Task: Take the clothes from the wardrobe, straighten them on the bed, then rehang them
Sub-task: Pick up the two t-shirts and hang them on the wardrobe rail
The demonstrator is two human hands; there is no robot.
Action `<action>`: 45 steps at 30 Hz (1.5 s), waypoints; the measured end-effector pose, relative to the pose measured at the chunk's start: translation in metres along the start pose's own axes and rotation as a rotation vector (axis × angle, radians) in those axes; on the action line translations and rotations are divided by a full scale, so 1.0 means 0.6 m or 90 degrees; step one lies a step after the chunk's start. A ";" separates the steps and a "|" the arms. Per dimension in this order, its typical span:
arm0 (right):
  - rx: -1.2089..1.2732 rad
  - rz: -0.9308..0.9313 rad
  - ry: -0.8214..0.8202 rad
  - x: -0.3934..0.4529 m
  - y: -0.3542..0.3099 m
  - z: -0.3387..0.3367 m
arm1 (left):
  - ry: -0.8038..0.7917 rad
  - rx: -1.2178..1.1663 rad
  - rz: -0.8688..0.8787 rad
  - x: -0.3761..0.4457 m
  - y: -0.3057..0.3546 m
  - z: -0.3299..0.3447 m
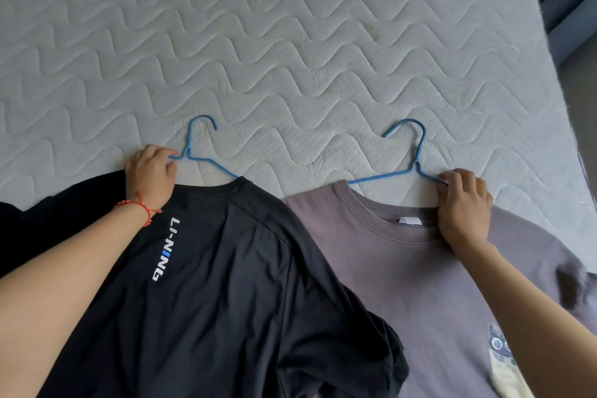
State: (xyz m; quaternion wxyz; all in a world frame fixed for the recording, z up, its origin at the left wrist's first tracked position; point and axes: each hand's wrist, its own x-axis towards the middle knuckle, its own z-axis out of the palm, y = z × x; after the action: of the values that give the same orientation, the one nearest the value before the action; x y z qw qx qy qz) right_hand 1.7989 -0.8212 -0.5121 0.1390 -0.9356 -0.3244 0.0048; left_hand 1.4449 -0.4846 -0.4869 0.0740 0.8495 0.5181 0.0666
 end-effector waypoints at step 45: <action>0.500 0.023 -0.648 -0.316 -0.461 -0.724 | 0.031 -0.280 -0.332 -0.531 -0.014 -0.828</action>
State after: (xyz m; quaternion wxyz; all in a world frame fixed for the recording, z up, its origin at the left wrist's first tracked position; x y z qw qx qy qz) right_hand 1.5247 -0.8408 -0.0373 0.2998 -0.7009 -0.3080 0.5692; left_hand 1.1986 -0.7363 -0.0134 0.2577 0.6502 0.6927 0.1761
